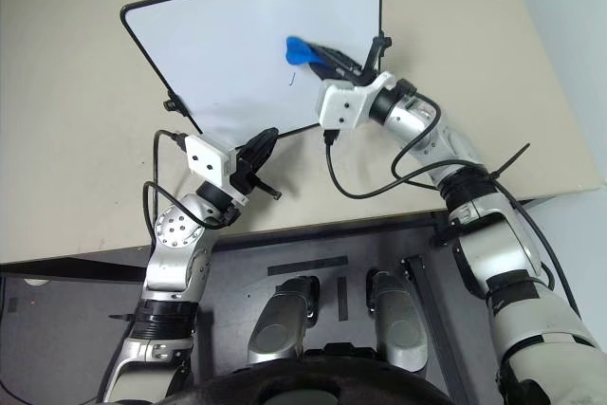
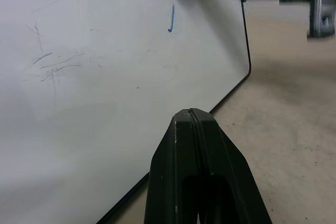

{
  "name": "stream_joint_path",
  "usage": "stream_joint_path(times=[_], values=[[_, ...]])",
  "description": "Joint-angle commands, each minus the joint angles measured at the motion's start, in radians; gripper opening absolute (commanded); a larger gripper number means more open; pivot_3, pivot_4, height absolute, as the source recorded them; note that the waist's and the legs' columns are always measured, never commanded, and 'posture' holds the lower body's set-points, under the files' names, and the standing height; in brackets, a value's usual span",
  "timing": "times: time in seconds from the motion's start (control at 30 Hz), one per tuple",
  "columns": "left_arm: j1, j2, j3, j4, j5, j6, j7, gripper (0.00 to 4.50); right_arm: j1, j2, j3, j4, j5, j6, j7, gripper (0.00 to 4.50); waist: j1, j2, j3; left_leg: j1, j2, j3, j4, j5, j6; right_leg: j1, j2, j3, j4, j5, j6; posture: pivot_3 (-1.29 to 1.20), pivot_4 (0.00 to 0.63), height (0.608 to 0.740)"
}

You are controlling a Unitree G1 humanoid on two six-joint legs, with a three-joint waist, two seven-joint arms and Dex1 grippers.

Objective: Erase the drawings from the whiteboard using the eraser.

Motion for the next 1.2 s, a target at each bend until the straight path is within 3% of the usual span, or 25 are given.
stream_joint_path(times=[0.03,0.5,1.2], values=[[-0.007,-0.005,0.003,-0.016,0.002,-0.019,0.003,0.00,0.015,0.004,0.022,0.006,-0.012,0.000,0.026,0.35,0.000,0.000,0.000,0.000,0.000,0.000,0.000,0.000,0.000,0.000,0.000,0.000,0.000,0.000,0.000,0.00,0.150,0.740],[-0.006,-0.003,0.002,-0.018,0.002,-0.017,0.002,0.00,-0.027,0.008,-0.043,-0.075,0.015,-0.009,-0.043,0.35,0.000,0.000,0.000,-0.001,0.000,0.000,0.000,0.000,0.000,-0.001,0.000,0.000,0.000,0.000,0.000,0.00,0.150,0.740],[0.007,-0.004,0.002,-0.032,0.000,-0.014,0.006,0.00,0.052,0.006,0.048,-0.001,-0.037,0.032,0.059,0.35,0.000,0.000,0.000,0.000,0.000,0.000,0.001,0.000,0.000,0.000,0.000,0.000,0.001,0.001,0.000,0.00,0.150,0.740]])
